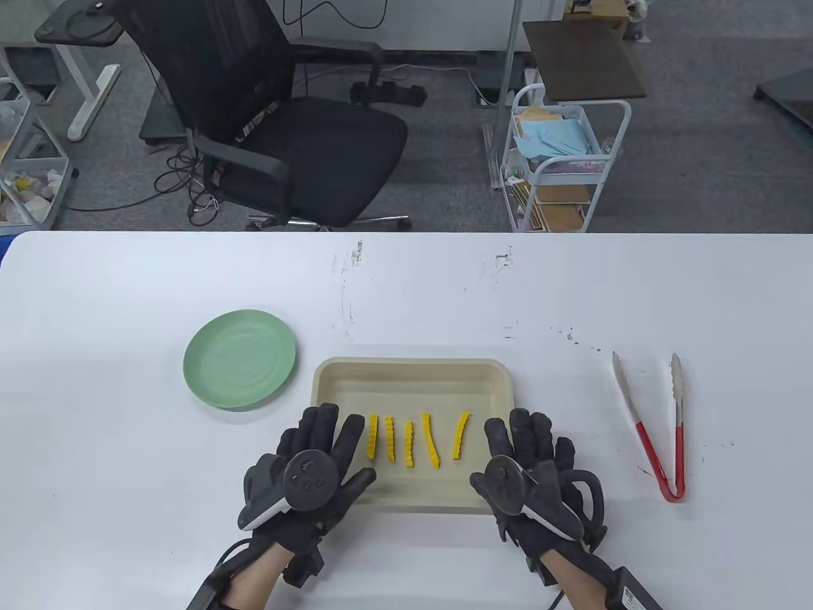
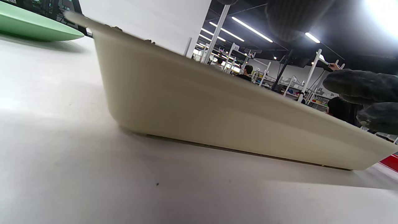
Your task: Hold plate and receive fries gripped by tongs from baking tray
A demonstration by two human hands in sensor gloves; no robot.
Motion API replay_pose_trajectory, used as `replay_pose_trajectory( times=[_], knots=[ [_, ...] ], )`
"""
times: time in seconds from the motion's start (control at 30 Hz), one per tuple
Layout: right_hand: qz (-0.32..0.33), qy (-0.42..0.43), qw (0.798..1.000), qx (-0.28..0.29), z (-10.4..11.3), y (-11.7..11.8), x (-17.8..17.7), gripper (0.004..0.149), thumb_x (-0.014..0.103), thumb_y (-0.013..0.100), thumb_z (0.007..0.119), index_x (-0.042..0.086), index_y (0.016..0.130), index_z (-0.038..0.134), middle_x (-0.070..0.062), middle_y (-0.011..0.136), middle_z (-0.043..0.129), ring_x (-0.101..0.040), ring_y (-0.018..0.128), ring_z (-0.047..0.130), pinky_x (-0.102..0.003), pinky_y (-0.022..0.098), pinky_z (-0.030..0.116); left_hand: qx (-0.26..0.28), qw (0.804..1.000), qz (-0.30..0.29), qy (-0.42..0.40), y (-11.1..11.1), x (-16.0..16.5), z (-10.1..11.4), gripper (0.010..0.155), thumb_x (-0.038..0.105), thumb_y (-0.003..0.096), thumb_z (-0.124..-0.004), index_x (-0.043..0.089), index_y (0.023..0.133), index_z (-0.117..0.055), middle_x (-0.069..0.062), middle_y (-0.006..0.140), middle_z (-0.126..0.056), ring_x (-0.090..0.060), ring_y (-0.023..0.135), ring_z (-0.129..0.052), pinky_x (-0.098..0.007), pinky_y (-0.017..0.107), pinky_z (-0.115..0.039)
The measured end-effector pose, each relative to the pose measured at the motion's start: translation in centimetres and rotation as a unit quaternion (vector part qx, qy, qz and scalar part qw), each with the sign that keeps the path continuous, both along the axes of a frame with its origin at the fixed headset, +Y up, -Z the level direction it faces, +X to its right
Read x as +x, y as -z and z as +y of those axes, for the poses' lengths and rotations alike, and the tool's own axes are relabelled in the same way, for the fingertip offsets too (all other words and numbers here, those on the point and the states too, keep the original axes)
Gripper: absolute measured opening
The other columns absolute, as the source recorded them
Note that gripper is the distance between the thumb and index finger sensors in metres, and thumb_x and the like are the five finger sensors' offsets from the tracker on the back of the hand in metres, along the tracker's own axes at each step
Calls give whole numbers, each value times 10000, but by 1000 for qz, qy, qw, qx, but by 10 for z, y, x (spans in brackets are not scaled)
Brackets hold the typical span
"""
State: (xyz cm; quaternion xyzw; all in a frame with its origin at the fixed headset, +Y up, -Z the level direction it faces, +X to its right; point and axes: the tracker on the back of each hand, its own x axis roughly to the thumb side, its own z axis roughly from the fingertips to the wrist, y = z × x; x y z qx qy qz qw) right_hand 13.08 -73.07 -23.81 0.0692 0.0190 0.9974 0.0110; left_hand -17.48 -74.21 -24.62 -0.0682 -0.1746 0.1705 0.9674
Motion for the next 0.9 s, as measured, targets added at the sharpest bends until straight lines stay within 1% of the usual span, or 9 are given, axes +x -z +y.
replay_pose_trajectory(
  times=[0.37, 0.6, 0.7, 0.77, 0.83, 0.87, 0.9],
  knots=[
    [-3, 2, 1000, -12, -3, 3, 2, 799, 607, 447, 606, 238, 1049, 233, -156, 1064, 147, -502, 1010, 248, -744, 641, 365, -8, 1000, 2, -4, 1, -1, 0, 770, 575, 601, -577, 275, 1150, -130, -89, 1172, 14, -404, 1083, -56, -682, 724, -143],
    [2, -2, 1000, -10, -3, 2, 0, 801, 608, 446, 606, 235, 1049, 234, -156, 1064, 149, -500, 1011, 253, -744, 641, 367, -10, 1000, 6, -4, 2, -1, 1, 772, 576, 601, -575, 272, 1150, -126, -89, 1172, 14, -404, 1083, -57, -682, 725, -145],
    [0, -4, 1000, -11, -3, 2, 1, 802, 607, 446, 607, 235, 1049, 231, -156, 1063, 148, -501, 1011, 254, -744, 642, 366, -11, 1000, 8, -8, 2, -1, 2, 773, 576, 600, -575, 268, 1149, -126, -89, 1175, 4, -405, 1087, -74, -681, 729, -154],
    [-3, -2, 1000, -9, -2, 2, 1, 802, 606, 446, 608, 234, 1050, 232, -156, 1064, 147, -502, 1011, 255, -745, 642, 365, -22, 1000, 4, -10, 4, -1, 0, 777, 575, 601, -575, 257, 1149, -125, -87, 1185, -23, -400, 1097, -127, -683, 736, -177],
    [-5, 0, 1000, -8, -2, 2, 2, 803, 605, 446, 609, 233, 1050, 233, -155, 1064, 148, -504, 1011, 257, -745, 643, 364, -31, 999, 10, -11, 7, -2, 0, 782, 575, 602, -574, 246, 1147, -120, -66, 1194, -42, -394, 1104, -135, -684, 739, -182],
    [-7, -1, 1000, -7, -3, 2, 2, 801, 604, 445, 610, 235, 1049, 234, -157, 1064, 149, -504, 1011, 260, -745, 642, 364, -27, 999, 18, -15, 10, -5, 3, 783, 574, 601, -575, 242, 1147, -123, -56, 1200, -56, -395, 1106, -140, -685, 738, -184],
    [-7, -4, 1000, -8, -3, 2, 2, 801, 604, 445, 609, 234, 1049, 234, -157, 1064, 151, -504, 1012, 264, -744, 643, 367, -18, 999, 26, -20, 12, -8, 6, 775, 571, 601, -578, 244, 1148, -138, 0, 1215, -114, -398, 1110, -157, -686, 739, -191]
  ],
)
